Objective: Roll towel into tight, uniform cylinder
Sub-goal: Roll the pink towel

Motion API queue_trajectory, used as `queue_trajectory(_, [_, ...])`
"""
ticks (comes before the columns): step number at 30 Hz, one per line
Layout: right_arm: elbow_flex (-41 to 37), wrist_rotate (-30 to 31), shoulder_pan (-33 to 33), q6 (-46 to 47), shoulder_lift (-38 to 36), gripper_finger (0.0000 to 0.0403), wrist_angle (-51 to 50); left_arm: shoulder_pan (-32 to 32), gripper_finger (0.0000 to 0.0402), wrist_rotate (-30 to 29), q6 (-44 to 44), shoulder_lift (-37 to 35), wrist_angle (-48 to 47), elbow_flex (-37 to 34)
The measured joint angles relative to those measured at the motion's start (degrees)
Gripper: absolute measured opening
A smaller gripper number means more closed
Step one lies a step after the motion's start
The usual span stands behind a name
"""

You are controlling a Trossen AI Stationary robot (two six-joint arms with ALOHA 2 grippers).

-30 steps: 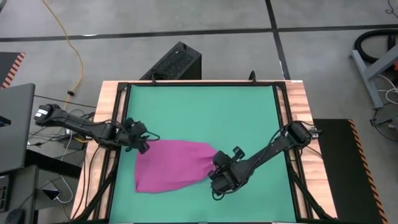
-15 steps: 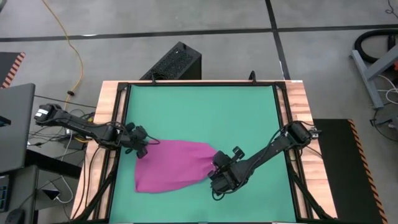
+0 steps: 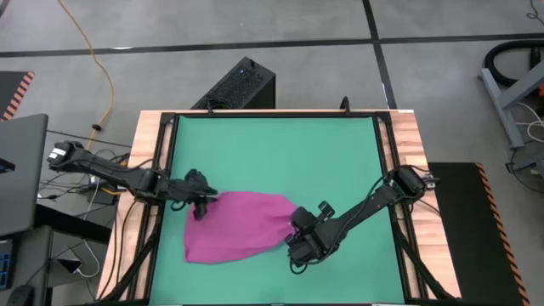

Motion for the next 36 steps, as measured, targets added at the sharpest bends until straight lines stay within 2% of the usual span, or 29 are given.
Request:
queue_trajectory(4, [0.00,-0.11,1.16,1.50,-0.02,0.0000,-0.09,-0.04,0.0122,1.47,1.67,0.17,-5.52,2.95])
queue_trajectory(6, [0.00,-0.17,2.04,2.17,-0.02,0.0000,-0.11,-0.04,0.0122,-1.31,1.53,0.20,-11.76,3.87])
queue_trajectory(9, [0.00,-0.17,3.34,3.56,-0.02,0.0000,-0.30,-0.04,0.0122,-8.43,-1.99,0.30,-19.23,4.02])
queue_trajectory(13, [0.00,-0.17,4.45,4.55,-0.02,0.0000,-0.23,0.02,0.0122,-13.95,-3.54,1.70,-22.20,3.42])
queue_trajectory(19, [0.00,-0.15,5.49,4.67,-0.02,0.0000,0.04,0.01,0.0122,-14.01,-7.55,6.24,-22.01,1.75])
queue_trajectory(24, [0.00,-0.15,5.92,4.68,-0.02,0.0000,0.19,0.00,0.0122,-15.55,-15.01,9.81,-22.19,-0.42])
queue_trajectory(30, [0.00,-0.15,6.15,4.66,-0.02,0.0000,0.18,-0.02,0.0122,-15.79,-18.72,10.18,-22.58,-0.33])
queue_trajectory(36, [0.00,-0.15,6.15,4.09,-0.02,0.0000,0.14,-0.11,0.0126,-12.55,-24.32,10.28,-24.37,-0.33])
